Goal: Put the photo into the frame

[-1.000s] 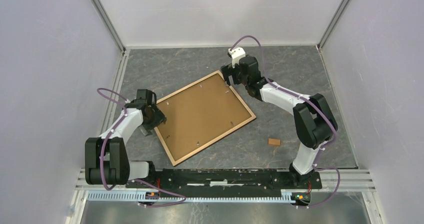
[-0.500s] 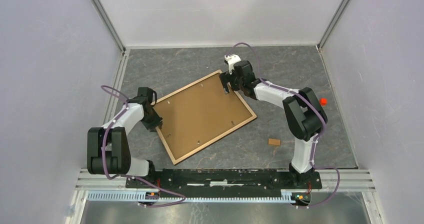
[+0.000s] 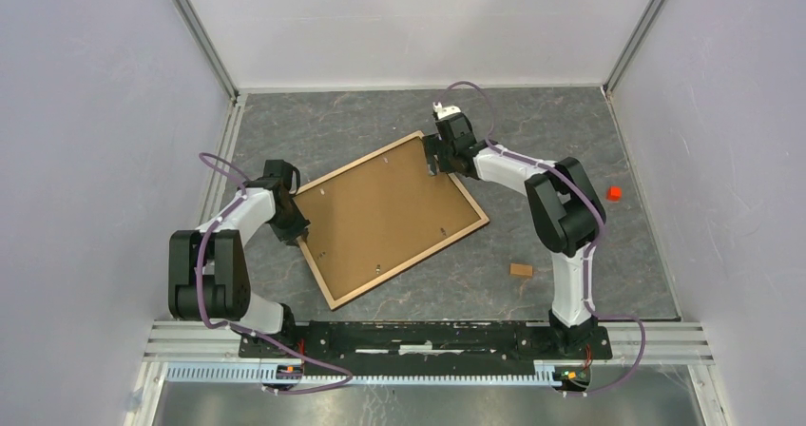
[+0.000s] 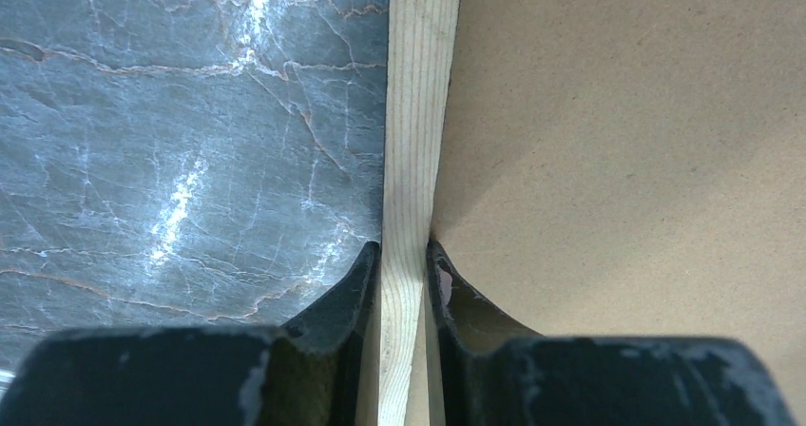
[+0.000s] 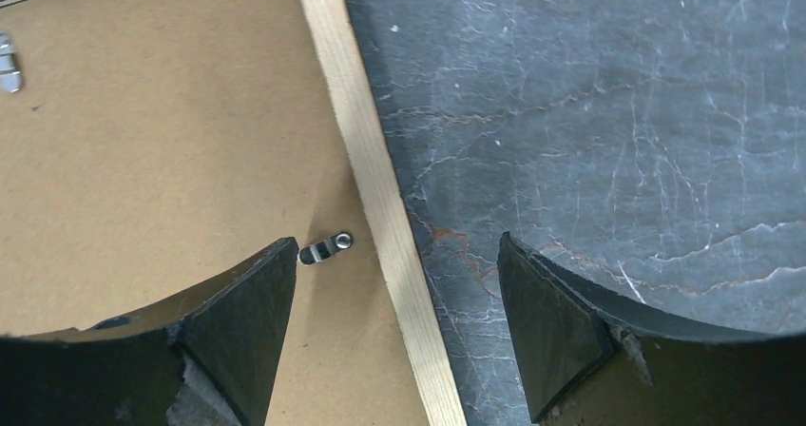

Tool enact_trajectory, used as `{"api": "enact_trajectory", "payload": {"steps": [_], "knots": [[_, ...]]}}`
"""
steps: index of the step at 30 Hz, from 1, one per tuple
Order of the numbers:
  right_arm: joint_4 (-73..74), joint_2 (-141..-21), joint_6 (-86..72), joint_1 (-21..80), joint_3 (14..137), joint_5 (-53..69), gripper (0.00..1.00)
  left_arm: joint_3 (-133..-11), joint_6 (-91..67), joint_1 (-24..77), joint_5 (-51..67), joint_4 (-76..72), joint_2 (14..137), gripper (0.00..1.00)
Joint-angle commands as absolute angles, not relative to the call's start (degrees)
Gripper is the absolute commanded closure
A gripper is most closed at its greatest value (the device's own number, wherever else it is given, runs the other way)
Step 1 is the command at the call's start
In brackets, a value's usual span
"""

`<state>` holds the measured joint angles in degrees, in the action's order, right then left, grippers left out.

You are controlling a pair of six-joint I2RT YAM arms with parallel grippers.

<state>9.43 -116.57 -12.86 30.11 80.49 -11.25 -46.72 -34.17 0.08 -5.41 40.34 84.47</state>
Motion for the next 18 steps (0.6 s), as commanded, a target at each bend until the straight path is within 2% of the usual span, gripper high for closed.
{"api": "enact_trajectory", "payload": {"steps": [1, 4, 7, 15, 18], "knots": [[11.6, -118.2, -18.6, 30.2, 83.8, -16.1, 0.17, -45.8, -32.4, 0.1, -6.6, 36.3, 86.3, 0.87], [11.9, -119.5, -19.6, 30.5, 84.6, -18.3, 0.17, -45.7, -32.5, 0.1, -6.1, 36.2, 86.2, 0.88], [13.4, -121.3, -19.6, 30.8, 86.8, -17.9, 0.18, -45.7, -32.5, 0.1, -5.4, 36.1, 86.2, 0.94], [16.3, -121.7, -19.1, 31.9, 87.6, -17.0, 0.24, -46.0, -32.4, 0.1, -6.0, 36.2, 85.9, 0.97], [17.1, -121.1, -17.9, 32.0, 86.8, -15.2, 0.29, -46.2, -32.3, 0.1, -5.7, 36.3, 86.1, 0.98]]}}
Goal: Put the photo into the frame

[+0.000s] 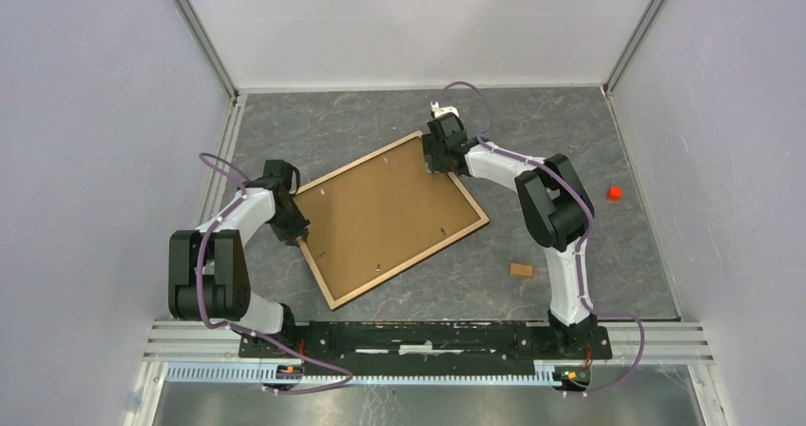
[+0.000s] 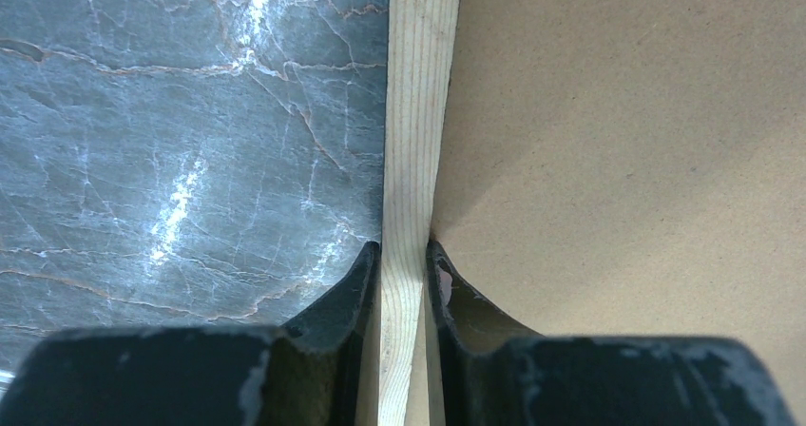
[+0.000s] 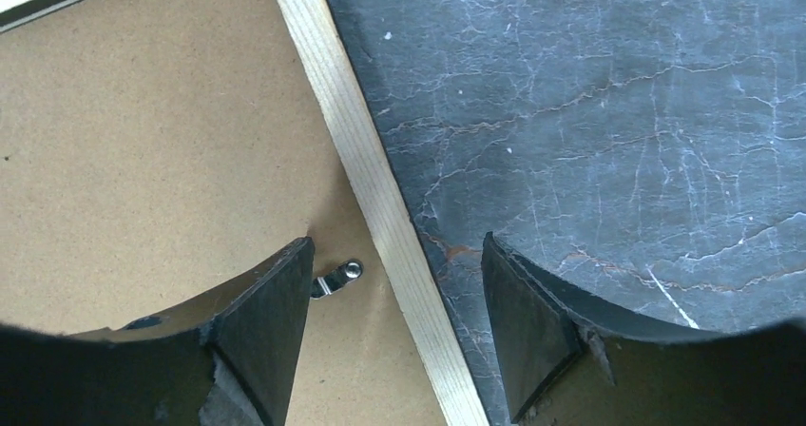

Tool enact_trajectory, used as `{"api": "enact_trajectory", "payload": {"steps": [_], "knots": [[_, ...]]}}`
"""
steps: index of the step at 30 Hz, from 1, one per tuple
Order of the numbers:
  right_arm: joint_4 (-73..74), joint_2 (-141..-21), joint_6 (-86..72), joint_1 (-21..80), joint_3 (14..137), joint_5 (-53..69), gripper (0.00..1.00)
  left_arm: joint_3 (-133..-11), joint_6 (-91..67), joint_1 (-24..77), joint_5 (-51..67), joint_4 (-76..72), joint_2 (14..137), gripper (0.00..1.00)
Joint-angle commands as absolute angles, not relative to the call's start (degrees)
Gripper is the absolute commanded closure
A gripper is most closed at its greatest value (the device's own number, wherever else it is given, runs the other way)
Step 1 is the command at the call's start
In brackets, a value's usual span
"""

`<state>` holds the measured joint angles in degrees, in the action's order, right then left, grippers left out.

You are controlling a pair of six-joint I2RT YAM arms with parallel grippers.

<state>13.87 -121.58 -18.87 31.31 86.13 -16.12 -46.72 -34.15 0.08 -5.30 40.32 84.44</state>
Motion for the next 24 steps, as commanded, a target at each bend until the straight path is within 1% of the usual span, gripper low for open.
{"api": "enact_trajectory", "payload": {"steps": [1, 4, 10, 12, 17, 24], "knots": [[17.6, -120.9, -17.2, 32.0, 86.6, -14.6, 0.31, -46.3, -32.3, 0.1, -5.8, 36.4, 86.2, 0.98], [18.4, -119.9, -15.6, 31.9, 85.6, -13.1, 0.35, -46.5, -32.1, 0.1, -5.9, 36.6, 86.4, 0.98], [18.0, -118.5, -14.3, 31.7, 83.9, -10.5, 0.37, -46.7, -32.1, 0.1, -6.1, 36.6, 86.3, 0.98], [18.4, -119.0, -13.6, 31.6, 84.3, -9.9, 0.40, -46.8, -32.0, 0.1, -6.1, 36.6, 86.4, 0.98], [19.3, -119.5, -12.9, 31.0, 84.6, -11.6, 0.45, -46.9, -32.0, 0.1, -5.8, 36.7, 86.7, 0.98], [19.5, -120.1, -12.3, 30.8, 84.7, -13.5, 0.57, -46.8, -31.8, 0.1, -5.8, 36.7, 86.4, 0.98]]}}
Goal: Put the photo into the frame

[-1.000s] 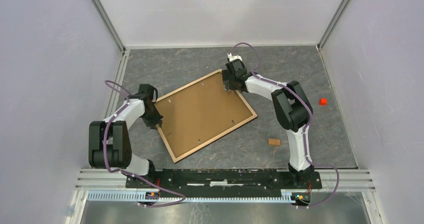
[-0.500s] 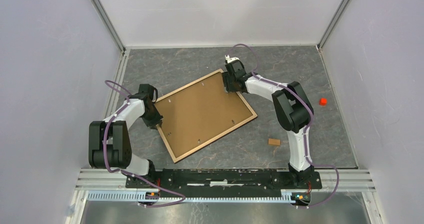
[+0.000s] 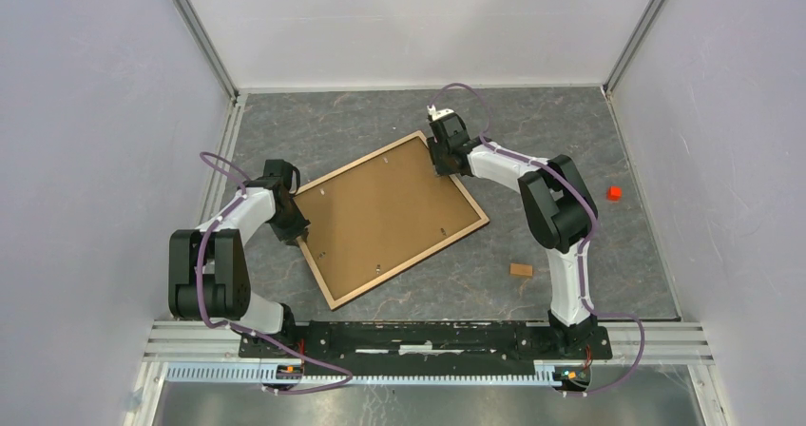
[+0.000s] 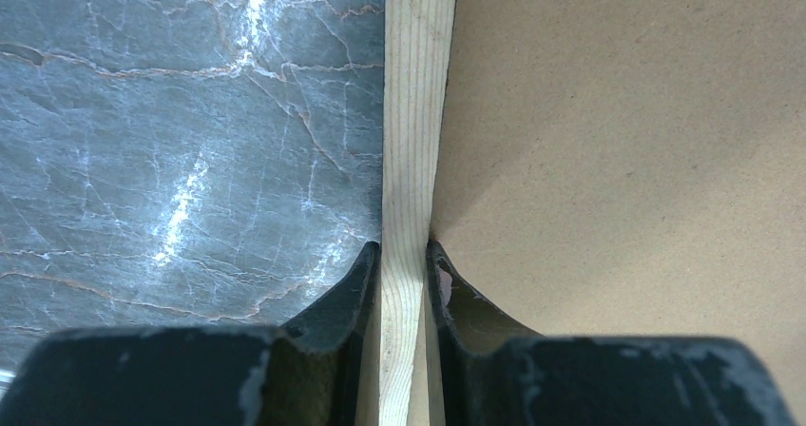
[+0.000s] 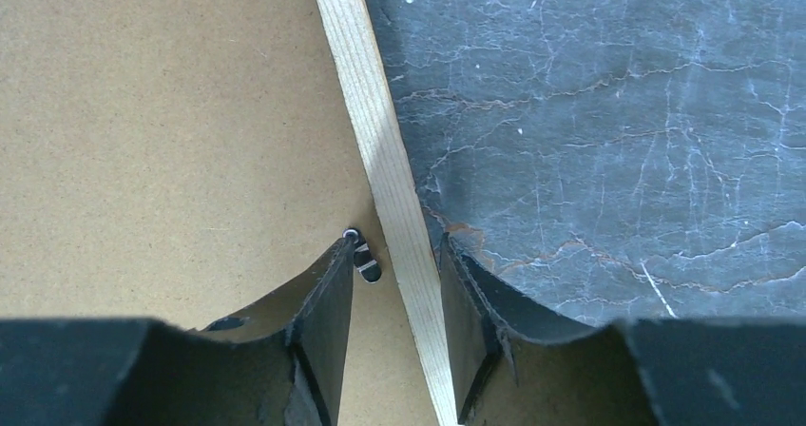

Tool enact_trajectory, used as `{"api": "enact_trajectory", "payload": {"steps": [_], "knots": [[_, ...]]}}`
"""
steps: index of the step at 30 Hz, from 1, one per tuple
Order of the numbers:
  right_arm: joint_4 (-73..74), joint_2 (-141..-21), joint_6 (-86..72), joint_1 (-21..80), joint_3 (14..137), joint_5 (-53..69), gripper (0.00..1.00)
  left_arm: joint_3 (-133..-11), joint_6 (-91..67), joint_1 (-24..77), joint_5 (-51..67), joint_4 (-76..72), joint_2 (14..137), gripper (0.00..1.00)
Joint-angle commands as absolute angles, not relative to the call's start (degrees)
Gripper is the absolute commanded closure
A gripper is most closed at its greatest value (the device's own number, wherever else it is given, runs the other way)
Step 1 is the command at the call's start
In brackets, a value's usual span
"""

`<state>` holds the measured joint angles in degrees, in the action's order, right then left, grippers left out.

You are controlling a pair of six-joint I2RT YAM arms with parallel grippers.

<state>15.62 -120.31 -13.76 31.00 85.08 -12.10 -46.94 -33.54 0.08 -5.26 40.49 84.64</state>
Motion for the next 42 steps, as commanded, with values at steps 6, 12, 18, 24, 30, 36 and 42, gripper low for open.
{"api": "enact_trajectory", "payload": {"steps": [6, 12, 18, 24, 30, 36, 42], "knots": [[19.4, -120.2, -10.3, 30.7, 84.7, -12.6, 0.63, -46.9, -31.8, 0.1, -5.9, 36.7, 86.4, 0.98], [17.2, -120.7, -7.2, 30.6, 83.9, -11.1, 0.75, -46.8, -31.7, 0.1, -5.7, 36.7, 86.4, 0.98], [14.8, -121.2, -5.8, 30.4, 83.4, -9.7, 0.90, -46.9, -31.5, 0.1, -5.2, 36.5, 86.6, 0.98], [12.6, -119.9, -3.9, 30.5, 81.6, -9.2, 1.00, -46.8, -31.2, 0.1, -4.9, 36.3, 86.5, 0.98], [9.1, -117.1, -1.1, 30.4, 79.3, -8.6, 0.78, -46.9, -30.6, 0.1, -4.9, 36.0, 86.2, 0.98], [6.1, -111.6, -0.5, 30.3, 74.7, -9.5, 0.42, -47.5, -29.7, 0.1, -6.1, 36.3, 85.3, 0.97], [5.0, -106.3, -2.5, 30.1, 69.8, -6.2, 0.19, -48.0, -31.1, 0.1, -7.8, 37.7, 83.9, 0.54]]}}
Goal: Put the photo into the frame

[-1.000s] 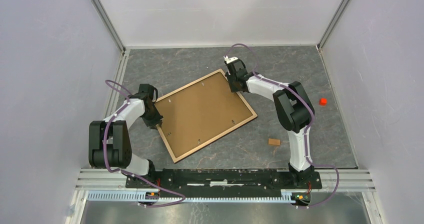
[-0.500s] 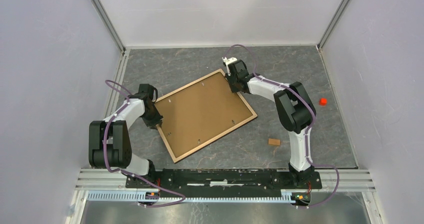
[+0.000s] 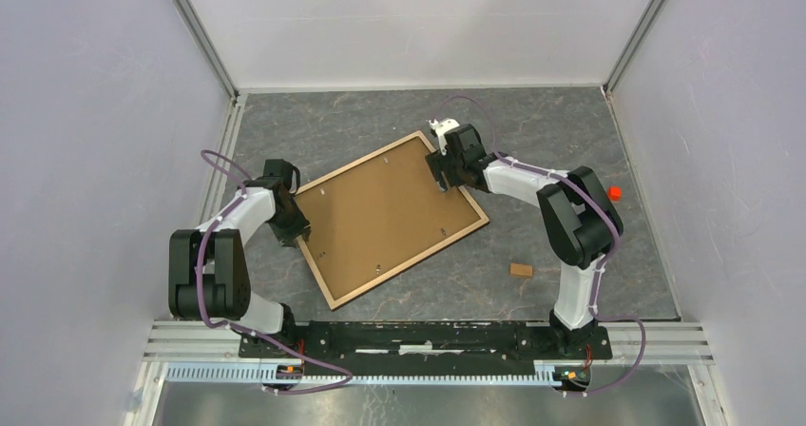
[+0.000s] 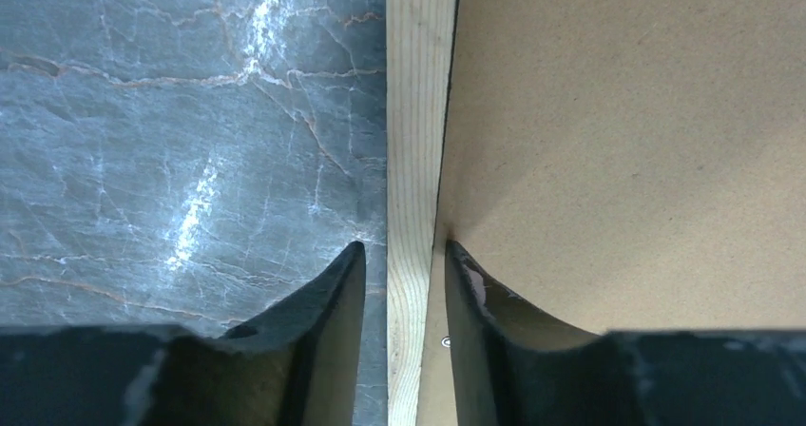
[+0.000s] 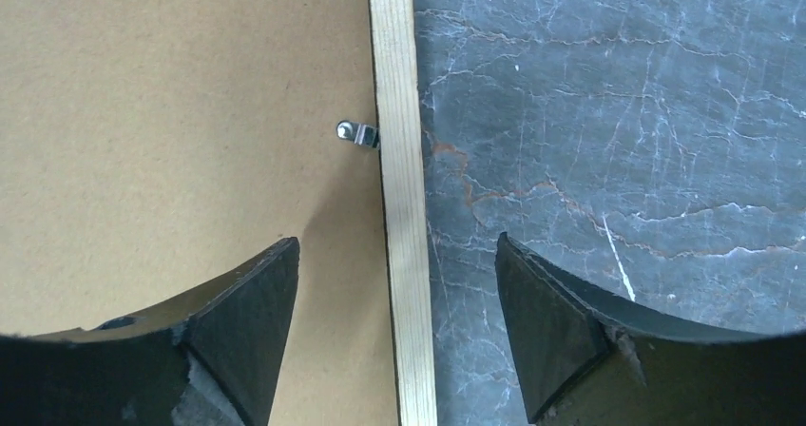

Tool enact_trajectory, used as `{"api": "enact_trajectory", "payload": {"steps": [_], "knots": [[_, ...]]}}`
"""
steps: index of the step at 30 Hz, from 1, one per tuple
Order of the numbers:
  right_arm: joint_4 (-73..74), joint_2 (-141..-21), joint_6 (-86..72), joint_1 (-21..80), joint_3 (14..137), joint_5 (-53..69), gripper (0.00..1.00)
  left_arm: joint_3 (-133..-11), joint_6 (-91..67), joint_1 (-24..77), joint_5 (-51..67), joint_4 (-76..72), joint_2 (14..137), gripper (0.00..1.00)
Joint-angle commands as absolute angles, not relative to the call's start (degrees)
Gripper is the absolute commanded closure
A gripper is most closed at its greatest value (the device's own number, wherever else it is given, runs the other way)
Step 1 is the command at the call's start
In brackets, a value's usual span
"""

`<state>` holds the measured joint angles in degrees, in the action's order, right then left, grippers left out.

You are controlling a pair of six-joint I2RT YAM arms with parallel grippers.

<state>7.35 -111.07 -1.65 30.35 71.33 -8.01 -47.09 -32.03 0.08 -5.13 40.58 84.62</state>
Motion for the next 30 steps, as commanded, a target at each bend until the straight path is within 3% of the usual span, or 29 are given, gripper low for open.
{"api": "enact_trajectory", "payload": {"steps": [1, 4, 11, 22, 30], "knots": [[4.5, -106.3, -3.3, 30.0, 69.4, -6.5, 0.18, -47.8, -31.4, 0.1, -7.6, 37.6, 83.7, 0.47], [5.2, -107.4, -8.4, 29.7, 69.4, -11.6, 0.23, -48.4, -31.5, 0.1, -6.5, 36.8, 85.0, 0.39], [5.1, -108.6, -16.8, 29.2, 67.0, -8.7, 0.38, -50.4, -34.3, 0.1, -2.2, 35.9, 91.7, 0.45], [-18.4, -100.2, -37.3, 27.0, 45.3, 8.2, 0.37, -58.5, -39.5, 0.1, -1.4, 31.4, 99.2, 0.47], [-33.4, -85.8, -45.6, 34.4, 24.8, 8.8, 0.36, -75.4, -39.2, 0.1, 6.0, 25.9, 110.6, 0.47]]}}
